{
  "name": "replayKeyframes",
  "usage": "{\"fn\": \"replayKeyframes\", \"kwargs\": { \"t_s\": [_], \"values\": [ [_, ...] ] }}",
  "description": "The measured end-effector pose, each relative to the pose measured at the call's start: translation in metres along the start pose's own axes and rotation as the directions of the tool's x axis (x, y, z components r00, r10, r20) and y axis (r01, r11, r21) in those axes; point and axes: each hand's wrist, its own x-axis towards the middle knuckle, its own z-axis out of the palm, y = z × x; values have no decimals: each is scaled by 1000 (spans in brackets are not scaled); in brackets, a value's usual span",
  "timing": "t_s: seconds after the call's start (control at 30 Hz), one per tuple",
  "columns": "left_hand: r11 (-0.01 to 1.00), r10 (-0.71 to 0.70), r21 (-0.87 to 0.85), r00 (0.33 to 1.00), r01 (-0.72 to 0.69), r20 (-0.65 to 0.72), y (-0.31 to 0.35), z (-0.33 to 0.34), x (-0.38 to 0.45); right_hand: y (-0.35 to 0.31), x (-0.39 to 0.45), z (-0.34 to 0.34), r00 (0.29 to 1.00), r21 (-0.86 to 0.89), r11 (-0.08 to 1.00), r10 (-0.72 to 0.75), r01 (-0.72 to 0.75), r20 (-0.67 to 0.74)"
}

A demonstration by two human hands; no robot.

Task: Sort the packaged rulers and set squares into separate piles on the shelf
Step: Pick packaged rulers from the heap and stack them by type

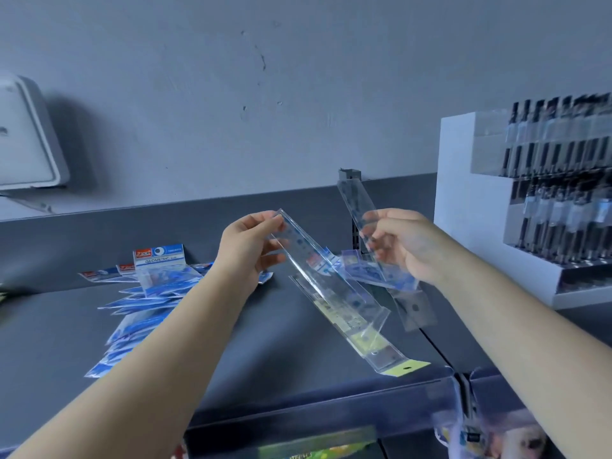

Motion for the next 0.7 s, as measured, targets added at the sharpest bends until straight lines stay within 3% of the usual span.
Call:
{"fn": "replayKeyframes", "kwargs": {
  "t_s": [0.27,0.7],
  "values": [
    [996,61,74,992,-53,-112,30,-46,1,-11,-7,69,995,0,999,-37,37,87],
    [978,136,187,968,-97,-209,93,-201,-3,4,-11,241,972,-17,999,-35,40,232]
  ]
}}
